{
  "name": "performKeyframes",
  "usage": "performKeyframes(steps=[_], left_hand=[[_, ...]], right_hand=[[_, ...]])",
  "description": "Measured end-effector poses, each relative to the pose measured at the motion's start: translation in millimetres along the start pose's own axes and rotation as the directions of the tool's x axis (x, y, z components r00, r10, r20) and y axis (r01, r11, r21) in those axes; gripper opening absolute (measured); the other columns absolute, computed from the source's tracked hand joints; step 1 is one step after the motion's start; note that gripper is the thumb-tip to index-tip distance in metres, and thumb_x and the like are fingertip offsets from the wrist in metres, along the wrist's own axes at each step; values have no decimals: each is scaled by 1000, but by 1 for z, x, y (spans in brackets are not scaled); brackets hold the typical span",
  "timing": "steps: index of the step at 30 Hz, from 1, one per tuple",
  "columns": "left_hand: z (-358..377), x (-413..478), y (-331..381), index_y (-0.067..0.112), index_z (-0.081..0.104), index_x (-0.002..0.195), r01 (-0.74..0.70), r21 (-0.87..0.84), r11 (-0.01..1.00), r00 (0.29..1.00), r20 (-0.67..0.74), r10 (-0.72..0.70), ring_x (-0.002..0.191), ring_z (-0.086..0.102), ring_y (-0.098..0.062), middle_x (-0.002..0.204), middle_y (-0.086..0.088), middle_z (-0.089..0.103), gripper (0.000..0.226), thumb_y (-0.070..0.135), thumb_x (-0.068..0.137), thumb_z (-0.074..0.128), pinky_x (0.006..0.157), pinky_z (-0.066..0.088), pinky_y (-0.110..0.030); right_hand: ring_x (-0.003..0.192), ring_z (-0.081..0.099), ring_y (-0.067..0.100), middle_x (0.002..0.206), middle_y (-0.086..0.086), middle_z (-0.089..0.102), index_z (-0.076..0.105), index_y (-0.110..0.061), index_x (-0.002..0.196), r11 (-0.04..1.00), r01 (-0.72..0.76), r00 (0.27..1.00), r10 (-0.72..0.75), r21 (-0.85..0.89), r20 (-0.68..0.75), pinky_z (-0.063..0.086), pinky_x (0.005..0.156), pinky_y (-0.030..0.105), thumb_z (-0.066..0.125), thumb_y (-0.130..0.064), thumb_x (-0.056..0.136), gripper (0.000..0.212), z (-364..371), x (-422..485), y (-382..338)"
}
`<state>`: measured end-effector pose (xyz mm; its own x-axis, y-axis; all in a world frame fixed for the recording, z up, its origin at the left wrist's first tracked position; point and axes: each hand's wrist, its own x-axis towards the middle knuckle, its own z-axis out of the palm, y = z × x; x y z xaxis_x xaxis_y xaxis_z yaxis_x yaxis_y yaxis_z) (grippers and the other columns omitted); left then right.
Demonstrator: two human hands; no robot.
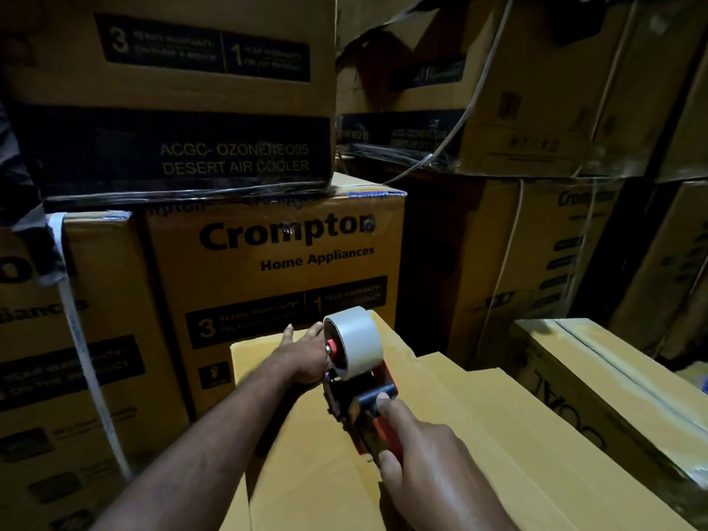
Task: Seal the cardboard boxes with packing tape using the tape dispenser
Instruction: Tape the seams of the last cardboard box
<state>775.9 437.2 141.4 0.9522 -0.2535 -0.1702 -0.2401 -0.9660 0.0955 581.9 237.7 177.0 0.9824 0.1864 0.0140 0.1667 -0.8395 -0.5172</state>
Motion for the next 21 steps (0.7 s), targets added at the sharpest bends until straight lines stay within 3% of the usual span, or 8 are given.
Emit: performKeyframes(steps=[5,10,13,15,21], left_hand=[[11,15,-9,33,2,161,25,41,999,999,-28,-24,155,-11,-14,169,8,-6,63,52,106,25,117,-13,-65],[13,11,3,32,5,161,83,8,997,996,-29,-83,155,-12,-20,169,8,-7,65,56,105,29,113,-13,-69],[23,-10,17,32,6,161,6,17,1000,1000,18,-6,155,-14,-23,169,3,-7,65,52,105,31,113,-15,-69],[29,-25,22,33,11,161,-53,106,993,998,25,51,155,-12,-23,169,3,-4,62,46,105,32,115,-12,-69],[29,-32,23,29,14,161,-38,157,987,998,56,29,156,-8,-22,169,1,-1,59,38,107,32,118,-8,-66]], right_hand=[[97,59,19,114,0,61,17,-59,134,998,-62,997,62,-13,52,49,89,27,50,-45,93,54,-10,-29,13],[101,59,18,115,0,60,14,-58,139,998,-65,997,66,-26,43,46,88,24,49,-47,95,57,-12,-49,15],[89,52,16,108,-3,58,14,-54,142,998,-43,999,44,-46,10,43,80,23,48,-45,97,57,-10,-51,13],[91,55,13,107,-6,58,16,-54,142,999,-43,999,43,-23,3,46,82,23,49,-44,97,57,-8,-52,13],[91,56,10,109,-7,60,17,-52,145,999,-36,999,36,-8,-22,50,80,24,51,-39,98,60,-4,-62,10]])
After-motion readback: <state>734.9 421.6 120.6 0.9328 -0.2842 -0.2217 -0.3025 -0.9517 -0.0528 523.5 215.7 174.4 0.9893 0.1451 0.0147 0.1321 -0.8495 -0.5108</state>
